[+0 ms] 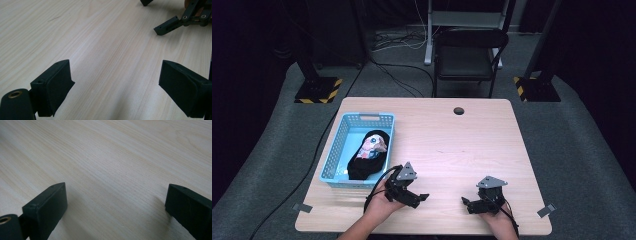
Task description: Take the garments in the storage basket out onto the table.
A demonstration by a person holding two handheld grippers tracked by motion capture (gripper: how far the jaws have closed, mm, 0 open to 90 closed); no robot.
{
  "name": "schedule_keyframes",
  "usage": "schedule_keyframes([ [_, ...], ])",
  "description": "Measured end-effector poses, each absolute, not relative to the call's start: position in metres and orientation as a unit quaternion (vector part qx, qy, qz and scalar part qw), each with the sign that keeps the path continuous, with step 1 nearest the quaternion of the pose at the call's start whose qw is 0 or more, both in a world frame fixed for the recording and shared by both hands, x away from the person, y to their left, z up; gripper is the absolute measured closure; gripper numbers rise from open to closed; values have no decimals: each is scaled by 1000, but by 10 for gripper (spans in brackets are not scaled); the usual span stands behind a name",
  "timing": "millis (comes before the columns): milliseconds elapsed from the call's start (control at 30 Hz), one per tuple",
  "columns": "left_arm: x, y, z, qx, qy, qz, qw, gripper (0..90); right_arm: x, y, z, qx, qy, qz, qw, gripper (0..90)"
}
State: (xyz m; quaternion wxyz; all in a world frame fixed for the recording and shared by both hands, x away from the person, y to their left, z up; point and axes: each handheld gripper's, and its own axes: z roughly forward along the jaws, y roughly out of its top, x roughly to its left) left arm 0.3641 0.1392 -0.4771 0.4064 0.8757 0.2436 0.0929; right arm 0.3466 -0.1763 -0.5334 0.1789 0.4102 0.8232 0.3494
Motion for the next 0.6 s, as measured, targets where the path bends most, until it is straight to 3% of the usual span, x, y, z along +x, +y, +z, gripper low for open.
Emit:
schedule_keyframes([
  [600,368,148,-469,872,255,88,409,89,347,-176,-533,410,823,349,179,33],
])
